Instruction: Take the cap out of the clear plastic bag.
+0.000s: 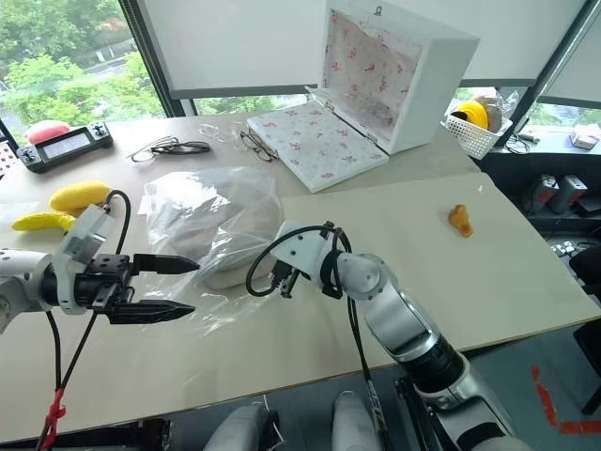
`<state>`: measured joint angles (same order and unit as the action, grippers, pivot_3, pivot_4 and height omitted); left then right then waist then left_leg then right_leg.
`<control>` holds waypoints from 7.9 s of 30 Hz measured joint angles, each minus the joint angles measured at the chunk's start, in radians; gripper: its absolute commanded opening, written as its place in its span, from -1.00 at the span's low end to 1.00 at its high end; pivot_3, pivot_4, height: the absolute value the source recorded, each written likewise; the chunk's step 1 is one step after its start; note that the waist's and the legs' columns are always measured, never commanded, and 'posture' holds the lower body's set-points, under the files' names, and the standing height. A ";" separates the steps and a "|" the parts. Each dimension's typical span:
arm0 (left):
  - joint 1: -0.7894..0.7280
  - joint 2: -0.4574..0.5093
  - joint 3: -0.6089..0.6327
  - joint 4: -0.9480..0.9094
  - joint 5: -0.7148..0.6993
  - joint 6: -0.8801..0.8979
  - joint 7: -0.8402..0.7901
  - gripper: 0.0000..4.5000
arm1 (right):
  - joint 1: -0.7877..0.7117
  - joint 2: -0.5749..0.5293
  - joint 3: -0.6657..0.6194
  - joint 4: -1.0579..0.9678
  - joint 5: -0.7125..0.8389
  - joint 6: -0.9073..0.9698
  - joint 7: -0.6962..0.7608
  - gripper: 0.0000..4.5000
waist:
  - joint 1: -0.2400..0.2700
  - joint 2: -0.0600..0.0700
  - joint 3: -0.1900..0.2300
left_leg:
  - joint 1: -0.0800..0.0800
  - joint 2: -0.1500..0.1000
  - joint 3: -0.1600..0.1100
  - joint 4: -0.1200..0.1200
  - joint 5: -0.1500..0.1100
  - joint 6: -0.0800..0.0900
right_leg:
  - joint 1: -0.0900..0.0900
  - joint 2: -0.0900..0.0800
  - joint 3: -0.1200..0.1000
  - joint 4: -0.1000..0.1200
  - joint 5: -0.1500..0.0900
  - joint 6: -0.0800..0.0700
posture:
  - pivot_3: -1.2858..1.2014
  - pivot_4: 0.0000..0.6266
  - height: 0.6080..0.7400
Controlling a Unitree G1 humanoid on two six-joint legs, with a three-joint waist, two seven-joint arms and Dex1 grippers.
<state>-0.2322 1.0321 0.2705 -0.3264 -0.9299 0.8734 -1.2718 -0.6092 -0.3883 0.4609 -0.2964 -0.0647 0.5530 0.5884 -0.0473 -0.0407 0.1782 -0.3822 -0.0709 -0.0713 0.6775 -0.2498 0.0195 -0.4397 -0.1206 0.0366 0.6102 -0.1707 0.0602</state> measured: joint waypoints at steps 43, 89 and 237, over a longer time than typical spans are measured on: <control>0.215 -0.684 0.178 -0.077 -0.341 0.168 1.439 1.00 | -0.306 0.211 -0.010 0.354 -0.076 0.019 0.051 -0.99 | 0.007 0.001 0.000 | 0.012 0.012 0.003 -0.002 -0.006 -0.013 | 0.004 0.013 0.001 0.000 0.002 -0.011 | 0.03 -0.52 1.00; -0.066 -0.974 0.169 0.222 -0.378 -0.070 1.687 -0.99 | -0.200 0.138 0.033 0.204 -0.105 0.067 0.082 -1.00 | 0.032 0.003 -0.003 | 0.013 0.010 0.002 -0.002 -0.006 -0.013 | 0.007 0.013 -0.001 -0.004 0.002 -0.010 | 0.03 -0.52 1.00; -0.135 -0.526 0.176 0.504 -0.799 0.331 1.293 -0.99 | -0.247 0.173 -0.047 0.208 -0.066 0.172 0.000 -1.00 | 0.024 0.011 -0.009 | 0.002 0.016 -0.012 -0.018 -0.002 -0.023 | -0.001 0.016 -0.020 -0.013 -0.002 -0.022 | 0.03 -0.52 1.00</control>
<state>-0.3675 0.5062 0.4465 0.1775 -1.7293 1.2042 0.0210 -0.8557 -0.2154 0.4138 -0.0887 -0.1306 0.7254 0.5884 -0.0230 -0.0295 0.1691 -0.3800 -0.0554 -0.0831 0.6592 -0.2513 -0.0036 -0.4411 -0.1042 0.0164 0.5967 -0.1727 0.0378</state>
